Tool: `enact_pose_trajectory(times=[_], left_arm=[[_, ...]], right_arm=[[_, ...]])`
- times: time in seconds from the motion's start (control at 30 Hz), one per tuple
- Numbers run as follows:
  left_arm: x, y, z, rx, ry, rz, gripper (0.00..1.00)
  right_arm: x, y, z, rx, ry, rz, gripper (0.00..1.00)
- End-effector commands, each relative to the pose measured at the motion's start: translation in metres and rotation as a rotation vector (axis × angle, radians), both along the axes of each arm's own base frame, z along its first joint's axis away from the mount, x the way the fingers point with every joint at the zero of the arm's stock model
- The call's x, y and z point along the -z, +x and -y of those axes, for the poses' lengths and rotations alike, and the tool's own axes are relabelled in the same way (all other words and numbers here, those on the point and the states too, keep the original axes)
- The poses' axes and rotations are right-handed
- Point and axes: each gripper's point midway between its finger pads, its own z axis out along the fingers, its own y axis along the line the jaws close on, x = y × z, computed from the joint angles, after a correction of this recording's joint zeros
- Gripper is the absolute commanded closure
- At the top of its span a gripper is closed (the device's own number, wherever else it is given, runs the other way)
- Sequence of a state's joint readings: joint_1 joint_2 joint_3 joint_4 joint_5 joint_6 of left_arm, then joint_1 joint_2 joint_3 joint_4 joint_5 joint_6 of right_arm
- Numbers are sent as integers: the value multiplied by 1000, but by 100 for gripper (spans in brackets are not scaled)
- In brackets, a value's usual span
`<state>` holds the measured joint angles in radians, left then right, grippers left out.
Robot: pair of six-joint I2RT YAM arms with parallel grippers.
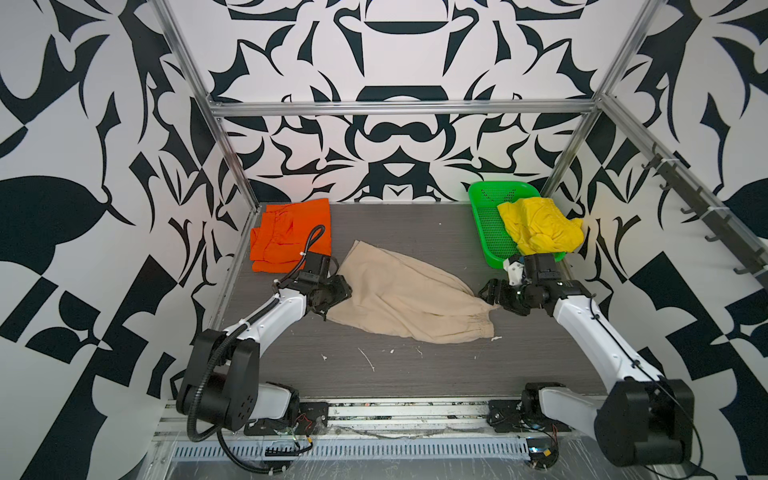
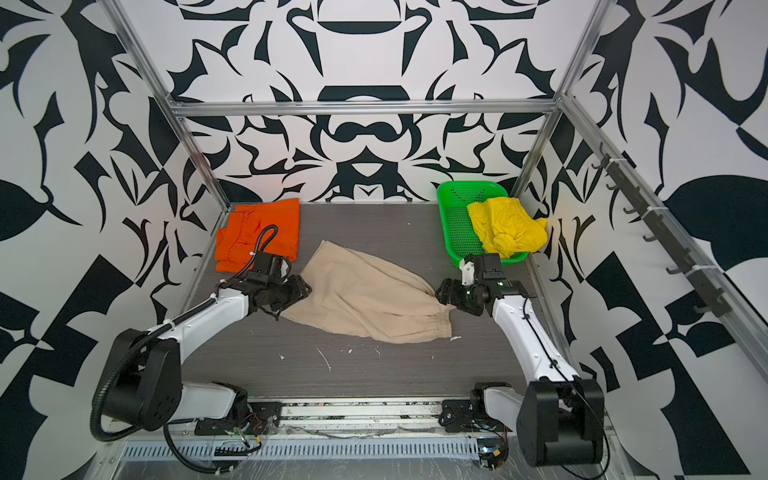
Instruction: Fold and stack the shorts
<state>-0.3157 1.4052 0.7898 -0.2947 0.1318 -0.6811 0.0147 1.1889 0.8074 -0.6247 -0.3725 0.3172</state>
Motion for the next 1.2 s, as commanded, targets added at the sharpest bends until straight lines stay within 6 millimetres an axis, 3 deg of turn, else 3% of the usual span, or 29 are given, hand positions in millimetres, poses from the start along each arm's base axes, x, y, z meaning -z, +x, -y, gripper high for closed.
enact_pose_trajectory(times=[0.0,0.13,0.3,0.5,0.63,0.8,0.97,1.17], left_arm=[[-14,15,19,73,-26,51,45],[-25,31,45,183,-28,121,45],[-45,47,104,495,-38,261,44],[-67,55,168,903,-130,440,38],[-66,61,195,1098,-139,531,35],[-51,63,220,1281,-123,544,31],[-50,29,243,1539,-229,595,30],[-59,8,265,1659,-300,672,30]], right_arm=[[3,6,1,-36,-26,26,21],[9,11,1,-10,-13,5,32],[7,23,9,64,-20,27,65],[1,39,12,88,31,55,86],[-5,49,15,103,59,75,89],[0,58,18,136,86,59,89],[-1,63,9,86,127,73,90],[-22,54,-6,-31,165,155,92]])
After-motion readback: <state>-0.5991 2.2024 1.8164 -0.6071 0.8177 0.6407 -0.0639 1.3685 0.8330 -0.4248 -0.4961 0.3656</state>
